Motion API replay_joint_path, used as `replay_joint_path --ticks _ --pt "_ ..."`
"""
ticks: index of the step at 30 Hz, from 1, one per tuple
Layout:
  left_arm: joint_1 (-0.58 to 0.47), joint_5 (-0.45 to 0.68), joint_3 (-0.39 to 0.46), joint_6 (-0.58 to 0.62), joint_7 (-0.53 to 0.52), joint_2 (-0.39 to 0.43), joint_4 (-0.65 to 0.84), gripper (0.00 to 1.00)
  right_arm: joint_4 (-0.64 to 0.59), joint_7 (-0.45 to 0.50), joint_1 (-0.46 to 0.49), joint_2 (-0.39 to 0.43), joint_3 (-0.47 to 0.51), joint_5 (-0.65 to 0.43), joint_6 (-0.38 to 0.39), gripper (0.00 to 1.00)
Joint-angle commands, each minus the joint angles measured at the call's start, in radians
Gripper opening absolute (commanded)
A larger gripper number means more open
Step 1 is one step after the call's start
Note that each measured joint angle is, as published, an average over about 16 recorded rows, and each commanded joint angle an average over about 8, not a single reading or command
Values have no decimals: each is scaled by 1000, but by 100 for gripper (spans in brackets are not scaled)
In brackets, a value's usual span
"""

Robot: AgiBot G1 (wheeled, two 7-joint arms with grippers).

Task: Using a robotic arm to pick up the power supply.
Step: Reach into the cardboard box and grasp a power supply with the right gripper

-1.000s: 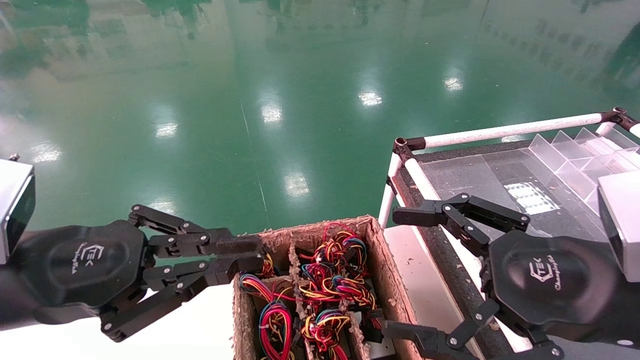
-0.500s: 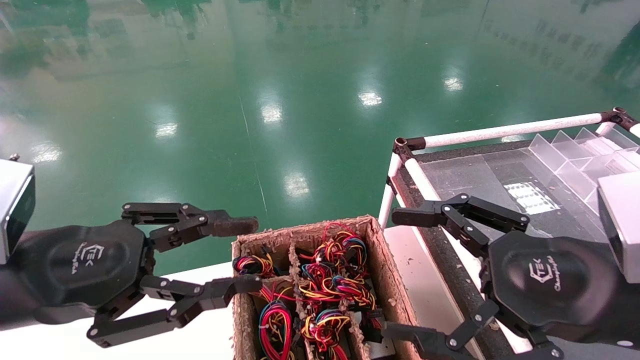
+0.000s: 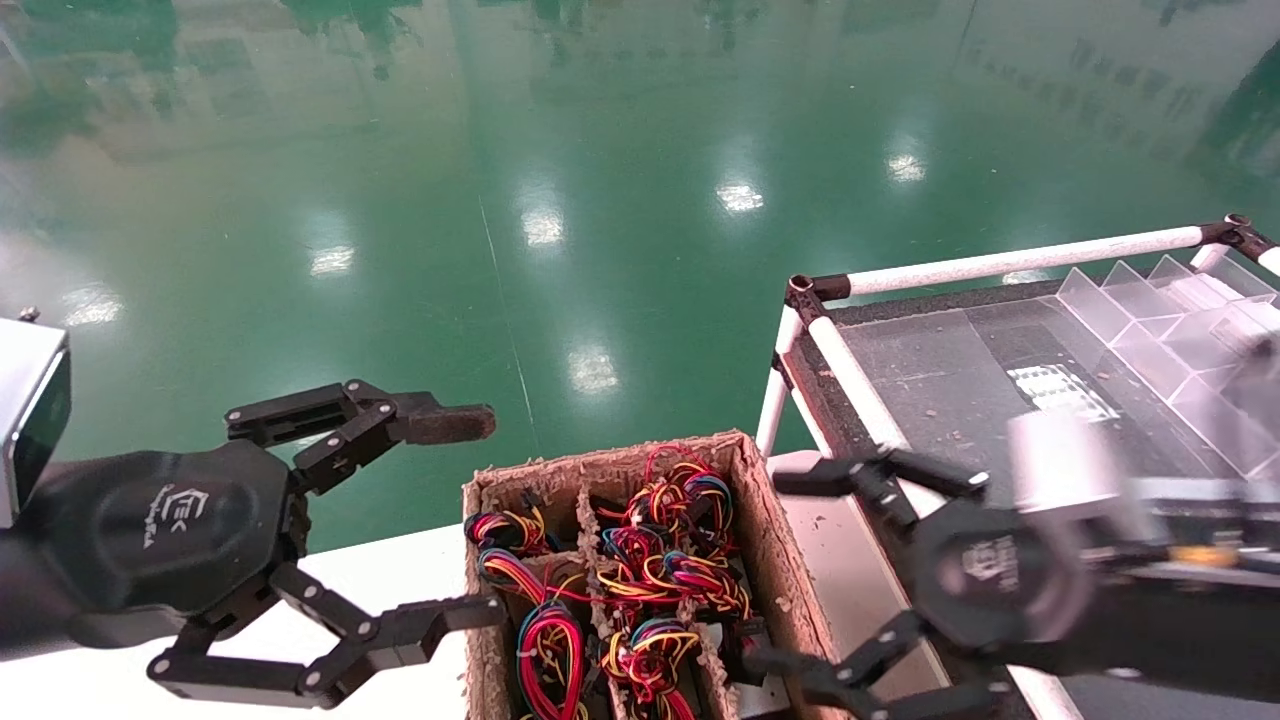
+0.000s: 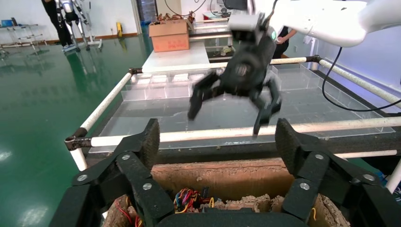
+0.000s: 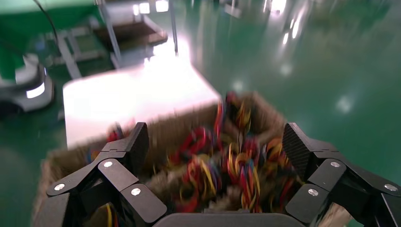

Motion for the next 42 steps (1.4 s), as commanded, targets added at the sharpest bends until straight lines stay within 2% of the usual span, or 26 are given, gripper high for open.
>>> replay_joint_path --ticks 1,12,13,14,20,21,42 --pt "0 0 0 0 0 0 0 100 -1 16 24 -14 -31 -61 9 100" --pt "0 0 0 0 0 0 0 100 -63 -4 61 -106 -111 -251 89 100" --pt "0 0 0 0 0 0 0 100 -68 -5 62 -113 -116 -262 96 93" --pt "0 0 0 0 0 0 0 100 -73 -8 62 -120 -120 -272 104 81" --pt "0 0 0 0 0 0 0 100 -94 -37 50 -148 -128 -303 144 7" --pt "0 0 0 0 0 0 0 100 -96 -42 47 -151 -129 -306 149 1" --pt "0 0 0 0 0 0 0 100 -106 -91 -4 -186 -125 -308 207 0"
